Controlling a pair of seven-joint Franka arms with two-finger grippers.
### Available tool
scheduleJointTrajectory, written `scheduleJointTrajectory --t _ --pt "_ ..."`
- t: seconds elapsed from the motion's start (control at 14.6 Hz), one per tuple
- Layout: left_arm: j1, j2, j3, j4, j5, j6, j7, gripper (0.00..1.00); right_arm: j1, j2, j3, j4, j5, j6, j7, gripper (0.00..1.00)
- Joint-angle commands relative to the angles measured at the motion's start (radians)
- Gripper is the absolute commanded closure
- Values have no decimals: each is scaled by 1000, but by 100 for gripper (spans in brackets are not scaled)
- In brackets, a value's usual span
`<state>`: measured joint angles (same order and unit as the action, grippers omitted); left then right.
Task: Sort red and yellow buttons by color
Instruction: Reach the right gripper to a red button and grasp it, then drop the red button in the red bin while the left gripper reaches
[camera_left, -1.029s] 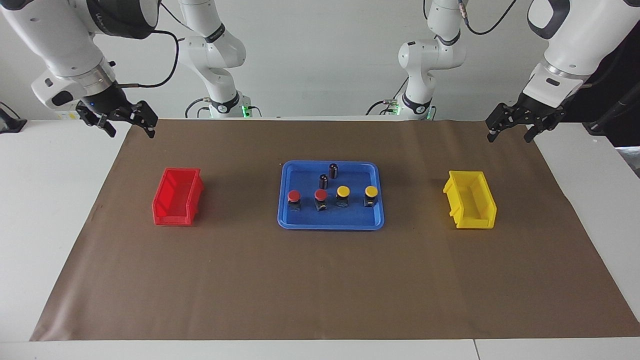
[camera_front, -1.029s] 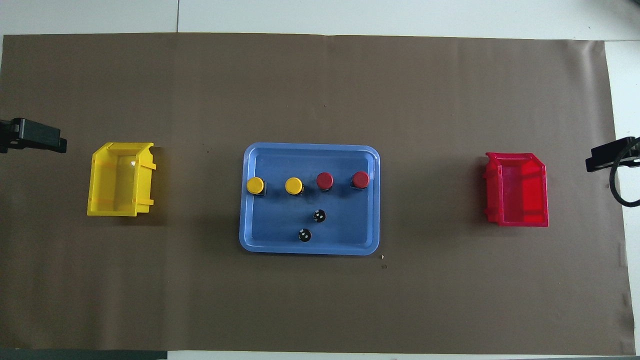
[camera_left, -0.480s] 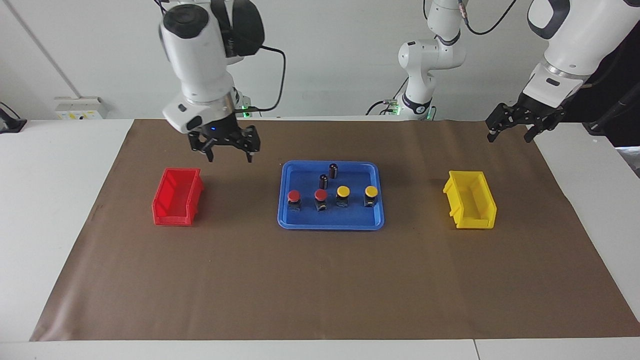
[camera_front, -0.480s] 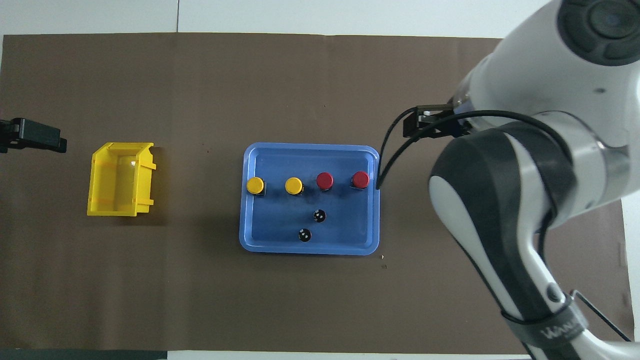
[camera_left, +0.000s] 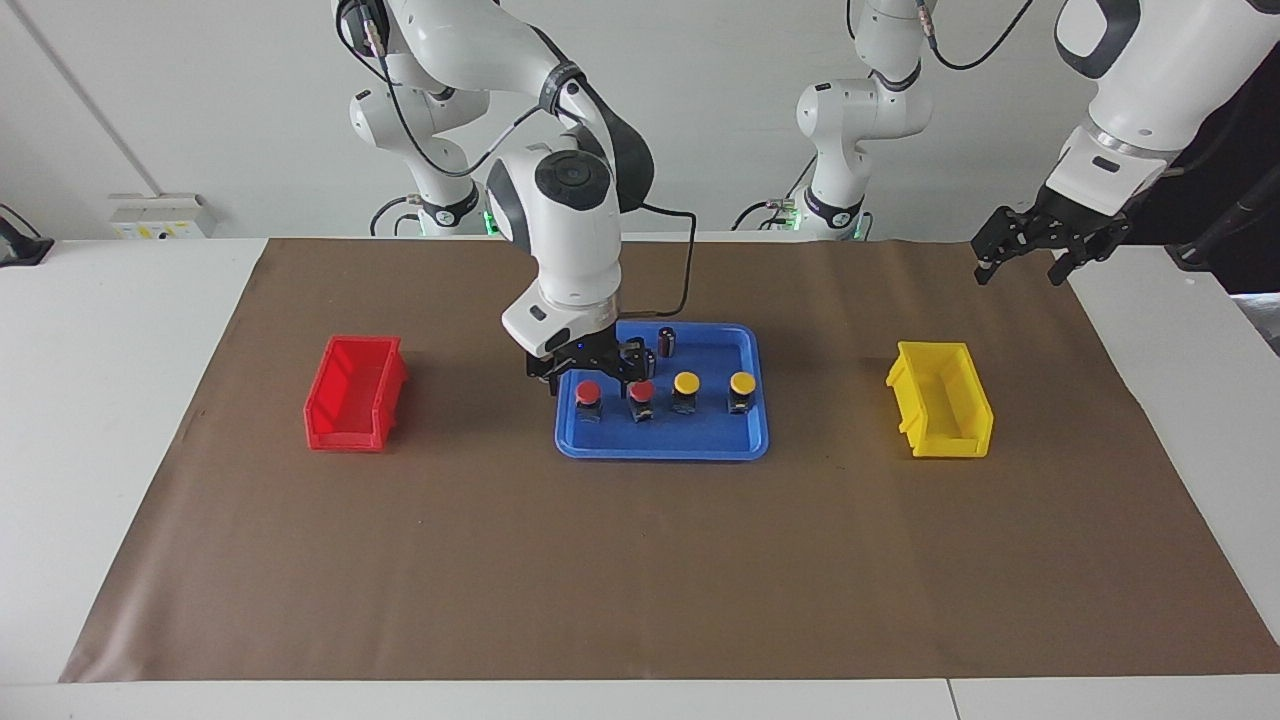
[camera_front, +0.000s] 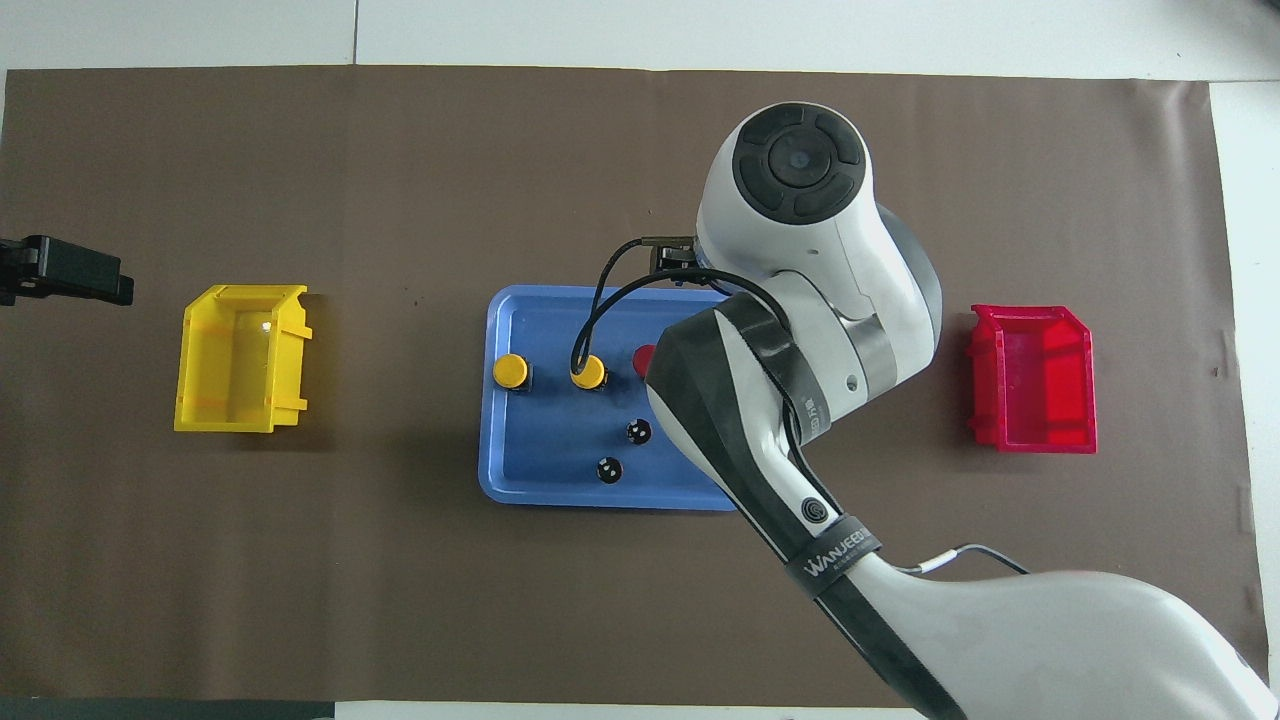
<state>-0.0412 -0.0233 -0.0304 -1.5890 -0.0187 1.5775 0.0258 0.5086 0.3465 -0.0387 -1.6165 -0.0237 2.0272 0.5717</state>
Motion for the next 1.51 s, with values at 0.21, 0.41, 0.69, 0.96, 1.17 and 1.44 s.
scheduleJointTrajectory --t 0.21,0.41,0.69,0.96,1.17,1.44 --pt "7 -21 -3 -20 -3 4 5 0 22 -100 0 -258 -4 134 2 14" --pt "-9 -21 -12 -19 -1 15 -1 0 28 -81 0 -261 -2 165 2 19" --pt "-3 -23 -13 -23 -3 4 -7 0 27 -81 0 -296 -2 205 -10 23" --pt "0 -24 -9 -28 0 15 -13 0 31 -73 0 -310 -2 231 -12 32" --pt "0 -24 -9 -28 2 16 -41 0 30 -72 0 -321 -2 238 -21 45" --pt "-2 -26 -11 -31 2 35 -47 0 27 -72 0 -313 -2 219 -29 78"
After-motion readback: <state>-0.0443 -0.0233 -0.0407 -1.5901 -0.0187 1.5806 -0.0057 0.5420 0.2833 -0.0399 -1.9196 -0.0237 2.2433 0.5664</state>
